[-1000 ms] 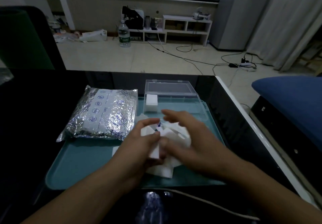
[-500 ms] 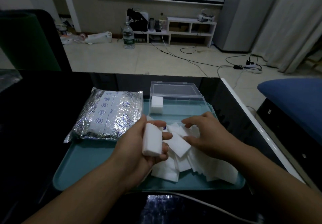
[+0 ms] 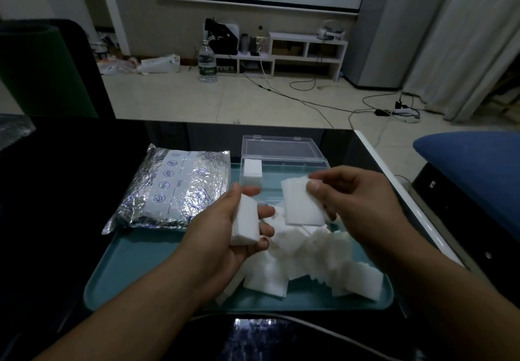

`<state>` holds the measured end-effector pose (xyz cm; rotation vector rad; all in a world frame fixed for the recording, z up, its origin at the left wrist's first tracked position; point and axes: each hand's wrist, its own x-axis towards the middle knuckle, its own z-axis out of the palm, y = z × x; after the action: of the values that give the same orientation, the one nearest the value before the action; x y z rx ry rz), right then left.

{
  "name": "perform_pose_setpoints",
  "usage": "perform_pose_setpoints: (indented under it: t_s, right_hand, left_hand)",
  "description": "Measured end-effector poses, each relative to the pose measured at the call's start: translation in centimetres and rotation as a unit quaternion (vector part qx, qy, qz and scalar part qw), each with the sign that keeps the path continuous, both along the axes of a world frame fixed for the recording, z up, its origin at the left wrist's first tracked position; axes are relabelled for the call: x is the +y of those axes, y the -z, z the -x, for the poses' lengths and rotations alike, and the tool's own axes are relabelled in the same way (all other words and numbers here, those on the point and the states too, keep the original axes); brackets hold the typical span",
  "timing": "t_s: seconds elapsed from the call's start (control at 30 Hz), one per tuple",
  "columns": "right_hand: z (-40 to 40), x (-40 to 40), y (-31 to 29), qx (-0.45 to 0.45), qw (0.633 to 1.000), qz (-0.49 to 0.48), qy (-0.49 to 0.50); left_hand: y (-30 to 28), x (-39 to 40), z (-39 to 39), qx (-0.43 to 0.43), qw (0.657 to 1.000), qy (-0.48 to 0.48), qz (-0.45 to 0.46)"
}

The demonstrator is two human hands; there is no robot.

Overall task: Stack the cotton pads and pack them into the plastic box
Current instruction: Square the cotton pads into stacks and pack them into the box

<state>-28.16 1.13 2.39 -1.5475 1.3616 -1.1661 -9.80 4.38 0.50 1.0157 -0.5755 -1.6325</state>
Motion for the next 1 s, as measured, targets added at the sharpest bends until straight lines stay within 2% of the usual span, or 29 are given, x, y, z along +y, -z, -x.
perform_pose_setpoints:
  t_s: [0.07,0.17,0.2,0.3,0.37,0.43,0.57,0.7,0.77,0.83,1.0]
  right_hand:
    - [-0.4,0.4,0.5,0.023,0.999,-0.022,-0.004]
    - [-0.8,0.2,2.3,0.253,0.968,0.01,0.003]
    - [-0.7,0.2,2.8,0.299,0.954,0.014,-0.003]
    - [-0.5,-0.1,3.2,0.346,0.937,0.036,-0.01]
    - [-0.5,-0.1,2.7,0.341,0.939,0.044,-0.008]
    - [-0.5,0.0,1.7,0.294,0.955,0.027,-0.006]
    - [-0.1,0.6,-0.8,0.068,0.996,-0.049,-0.023]
    - [-0.3,1.2,-1.0,-0.023,0.991,-0.112,-0.067]
    - [-1.0,1.4,-0.4,-0.032,0.99,-0.113,-0.077]
    - [-2.0,1.6,0.1,-0.015,0.995,-0.074,-0.066]
    - [-3.2,1.3,1.8,0.123,0.99,0.063,-0.002]
  left_hand:
    - [0.1,-0.1,0.0,-0.012,1.0,-0.014,0.008]
    - [0.2,0.0,-0.2,-0.022,0.999,-0.029,0.008]
    - [0.2,0.0,-0.2,-0.027,0.999,-0.03,0.006]
    - [0.3,0.1,-0.5,-0.038,0.999,-0.03,0.001]
    - [0.3,0.0,-0.6,-0.036,0.999,-0.032,0.003]
    - [0.2,0.0,-0.5,-0.033,0.999,-0.031,0.005]
    - [0.0,0.1,-0.2,-0.032,0.999,-0.023,0.008]
    - [0.0,0.4,0.5,-0.053,0.999,0.003,0.008]
    - [0.1,0.5,0.8,-0.053,0.998,0.022,0.0]
    - [0.0,0.6,1.1,-0.026,0.999,0.045,-0.008]
    - [0.1,0.8,1.0,-0.007,0.998,0.068,-0.004]
